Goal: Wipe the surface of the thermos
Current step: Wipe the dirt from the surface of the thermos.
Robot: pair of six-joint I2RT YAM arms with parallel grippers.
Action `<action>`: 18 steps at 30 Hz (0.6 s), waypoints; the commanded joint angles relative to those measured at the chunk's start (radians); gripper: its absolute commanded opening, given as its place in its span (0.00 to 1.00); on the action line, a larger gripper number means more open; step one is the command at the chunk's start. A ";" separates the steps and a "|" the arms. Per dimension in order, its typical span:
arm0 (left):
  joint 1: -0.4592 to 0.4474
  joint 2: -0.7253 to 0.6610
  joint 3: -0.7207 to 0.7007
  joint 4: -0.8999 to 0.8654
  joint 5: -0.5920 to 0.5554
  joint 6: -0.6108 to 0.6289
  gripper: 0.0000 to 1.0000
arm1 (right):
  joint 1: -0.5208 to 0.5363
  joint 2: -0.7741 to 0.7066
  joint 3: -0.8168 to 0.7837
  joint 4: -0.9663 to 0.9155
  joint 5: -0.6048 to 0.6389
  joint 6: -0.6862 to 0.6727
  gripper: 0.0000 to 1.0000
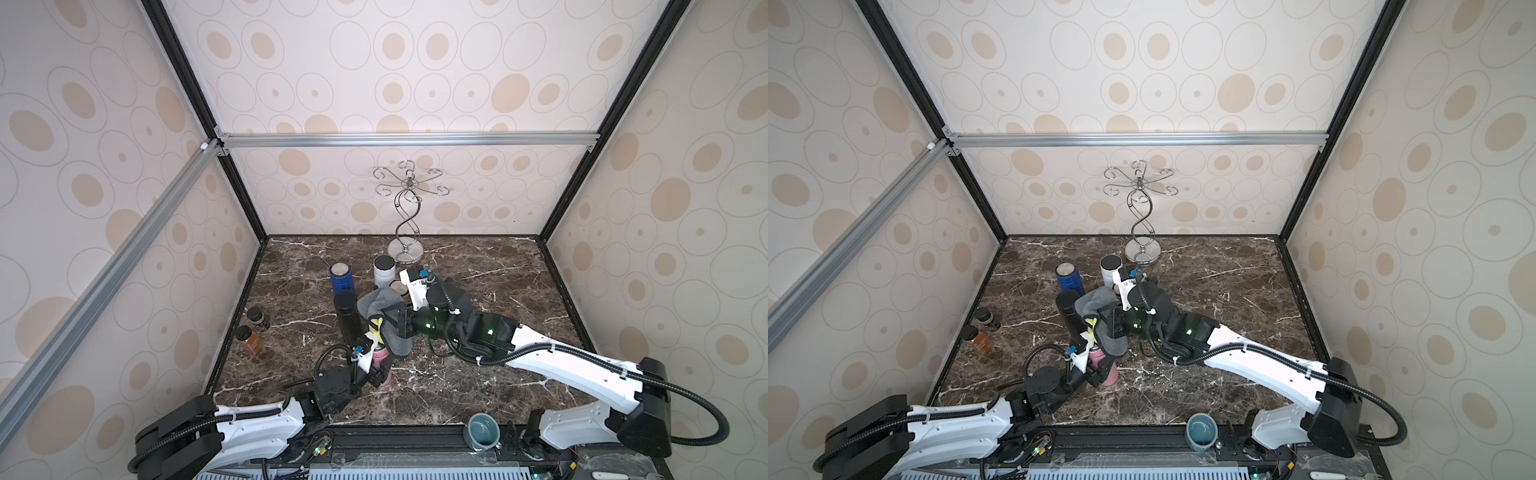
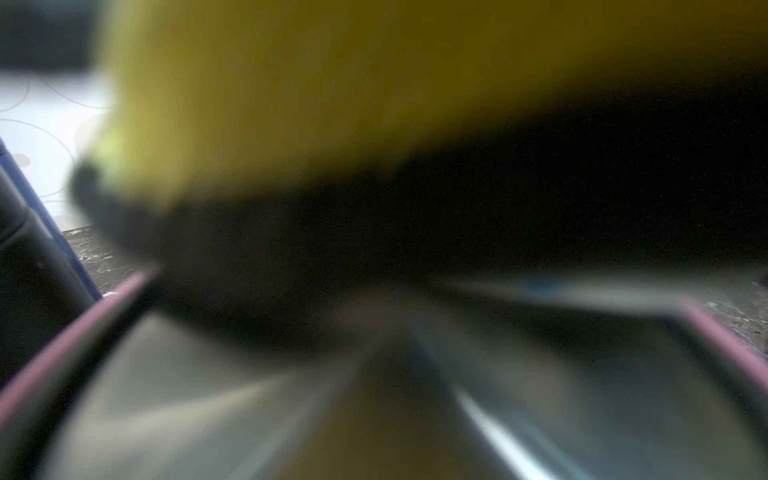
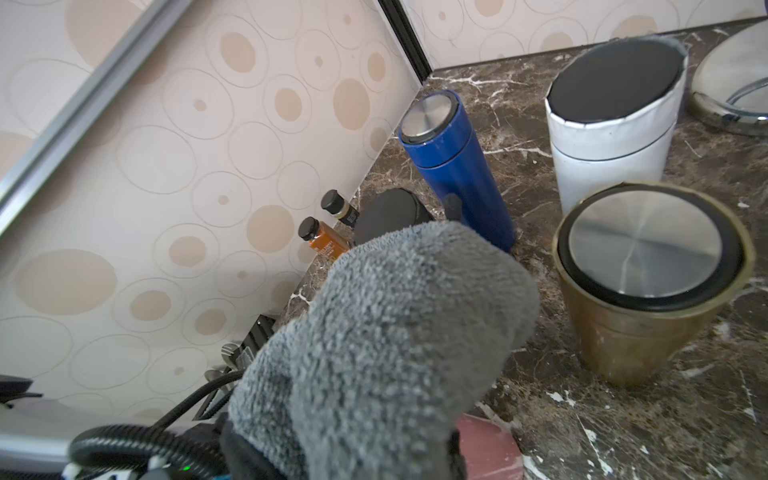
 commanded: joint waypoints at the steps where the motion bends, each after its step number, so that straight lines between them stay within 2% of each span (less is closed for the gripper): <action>1: 0.005 -0.016 0.006 0.070 -0.006 -0.013 0.00 | -0.019 0.037 0.027 0.054 -0.042 0.009 0.00; 9: 0.005 -0.013 0.011 0.071 -0.013 -0.009 0.00 | -0.011 0.060 -0.036 0.052 -0.150 0.087 0.00; 18: 0.004 -0.007 0.015 0.066 -0.032 -0.010 0.00 | 0.073 -0.054 -0.159 -0.011 -0.082 0.123 0.00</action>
